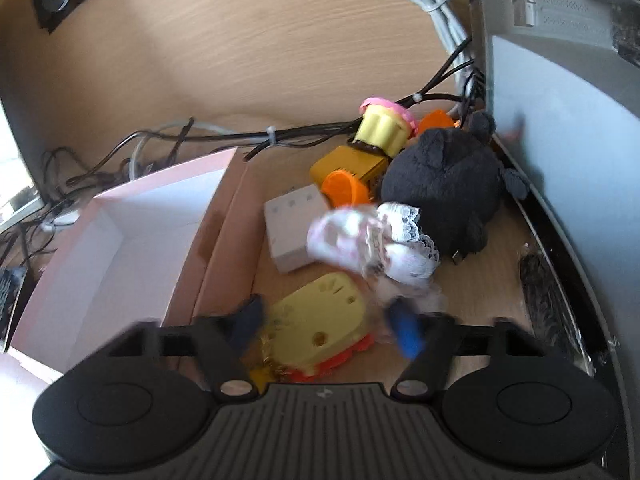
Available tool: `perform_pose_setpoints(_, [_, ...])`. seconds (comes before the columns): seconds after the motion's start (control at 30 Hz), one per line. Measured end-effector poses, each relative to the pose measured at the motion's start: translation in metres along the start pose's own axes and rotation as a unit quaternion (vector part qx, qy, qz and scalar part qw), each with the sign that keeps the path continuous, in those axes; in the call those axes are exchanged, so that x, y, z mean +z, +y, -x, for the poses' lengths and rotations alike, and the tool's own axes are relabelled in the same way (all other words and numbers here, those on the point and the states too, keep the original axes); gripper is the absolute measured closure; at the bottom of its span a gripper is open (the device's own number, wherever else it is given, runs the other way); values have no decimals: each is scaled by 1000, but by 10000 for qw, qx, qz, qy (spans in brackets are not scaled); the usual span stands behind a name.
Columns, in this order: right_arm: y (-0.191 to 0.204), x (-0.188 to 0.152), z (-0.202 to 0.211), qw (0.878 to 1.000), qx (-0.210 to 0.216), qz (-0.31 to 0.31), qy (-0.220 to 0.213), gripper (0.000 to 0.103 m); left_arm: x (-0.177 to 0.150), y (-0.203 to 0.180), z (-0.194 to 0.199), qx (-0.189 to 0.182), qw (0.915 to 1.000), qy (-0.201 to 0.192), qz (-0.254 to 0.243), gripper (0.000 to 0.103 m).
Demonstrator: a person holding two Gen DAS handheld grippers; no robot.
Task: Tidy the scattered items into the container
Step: 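Pass the pink net from the right gripper into the left gripper, then grasp the yellow cartoon keychain with the right gripper while the left holds the net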
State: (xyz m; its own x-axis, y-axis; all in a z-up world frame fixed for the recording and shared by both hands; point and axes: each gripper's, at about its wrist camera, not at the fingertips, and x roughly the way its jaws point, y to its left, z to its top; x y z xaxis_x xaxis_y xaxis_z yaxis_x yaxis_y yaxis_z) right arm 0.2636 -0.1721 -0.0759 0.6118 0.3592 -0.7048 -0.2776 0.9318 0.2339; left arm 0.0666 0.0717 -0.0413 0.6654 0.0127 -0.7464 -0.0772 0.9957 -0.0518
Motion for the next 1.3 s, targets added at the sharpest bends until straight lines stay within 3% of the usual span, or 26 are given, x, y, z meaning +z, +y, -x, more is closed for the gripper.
perform_pose_setpoints(0.03, [1,-2,4,10000,-13,65,-1,53,0,-5,-1,-71,9998,-32,-180,0])
perform_pose_setpoints(0.17, [-1,-16,26,9999,-44,154,32,56,-1,-25,-7,-435,9966,6,-694,0])
perform_pose_setpoints(0.23, [-4,-27,38,9999,-80,108,95,63,-2,-32,-10,-604,9948,58,-818,0])
perform_pose_setpoints(0.4, [-7,-61,66,9988,-333,193,314,63,-6,-51,-15,-1039,9871,193,-1201,0])
perform_pose_setpoints(0.6, [-6,-83,100,9986,-434,259,172,63,-13,-79,-31,-1385,9740,375,-1756,0])
perform_pose_setpoints(0.7, [-4,-77,107,9984,-479,314,-3,60,-14,-92,-36,-1300,9719,343,-1932,0])
perform_pose_setpoints(0.77, [-3,-69,104,9986,-452,249,-103,51,-13,-93,-35,-1260,9727,309,-1924,0])
perform_pose_setpoints(0.83, [-2,-60,98,9988,-401,141,-252,34,-11,-89,-32,-1216,9744,297,-1867,0])
perform_pose_setpoints(0.97, [6,-44,76,9988,-245,209,-379,34,-6,-75,-29,-982,9800,313,-1705,0])
perform_pose_setpoints(1.3, [19,-30,20,9964,-150,833,-94,31,-1,-41,-27,-537,9926,468,-985,0])
